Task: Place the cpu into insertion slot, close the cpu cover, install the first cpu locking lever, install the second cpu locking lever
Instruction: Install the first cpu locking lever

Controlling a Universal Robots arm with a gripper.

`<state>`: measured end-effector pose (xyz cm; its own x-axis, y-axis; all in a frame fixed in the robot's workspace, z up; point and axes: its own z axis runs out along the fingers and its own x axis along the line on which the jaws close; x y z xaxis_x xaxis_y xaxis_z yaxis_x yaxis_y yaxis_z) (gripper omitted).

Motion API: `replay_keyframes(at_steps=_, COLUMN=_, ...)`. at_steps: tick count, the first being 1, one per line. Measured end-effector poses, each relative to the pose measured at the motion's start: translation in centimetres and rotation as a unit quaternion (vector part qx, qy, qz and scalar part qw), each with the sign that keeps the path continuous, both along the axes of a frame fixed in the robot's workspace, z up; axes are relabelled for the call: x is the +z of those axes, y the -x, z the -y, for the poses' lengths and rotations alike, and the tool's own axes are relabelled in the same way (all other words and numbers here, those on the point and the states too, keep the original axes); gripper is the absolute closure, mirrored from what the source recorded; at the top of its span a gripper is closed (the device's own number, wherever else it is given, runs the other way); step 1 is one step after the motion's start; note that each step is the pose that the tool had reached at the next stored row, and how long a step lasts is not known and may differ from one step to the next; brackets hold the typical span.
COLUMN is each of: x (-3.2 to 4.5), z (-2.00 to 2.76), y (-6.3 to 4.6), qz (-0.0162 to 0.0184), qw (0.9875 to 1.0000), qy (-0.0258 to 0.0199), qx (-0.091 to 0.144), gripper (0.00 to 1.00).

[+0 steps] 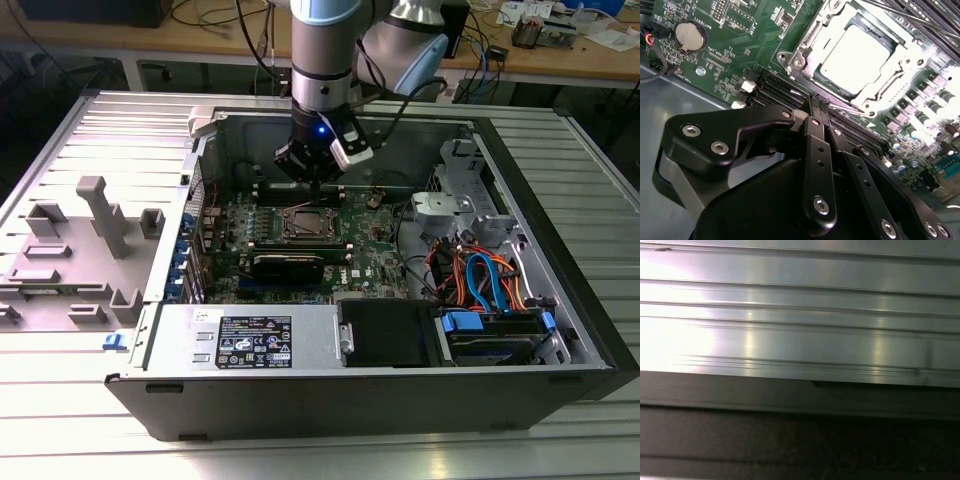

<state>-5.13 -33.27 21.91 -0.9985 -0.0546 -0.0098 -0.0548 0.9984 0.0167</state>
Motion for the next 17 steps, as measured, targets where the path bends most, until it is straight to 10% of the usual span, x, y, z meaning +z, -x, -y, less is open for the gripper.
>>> replay_keyframes(at_steps=17, x=-0.70, z=0.05, y=-0.57, qz=0.0000, qw=1.0000, qy=0.0002, qx=0.000, gripper=0.89)
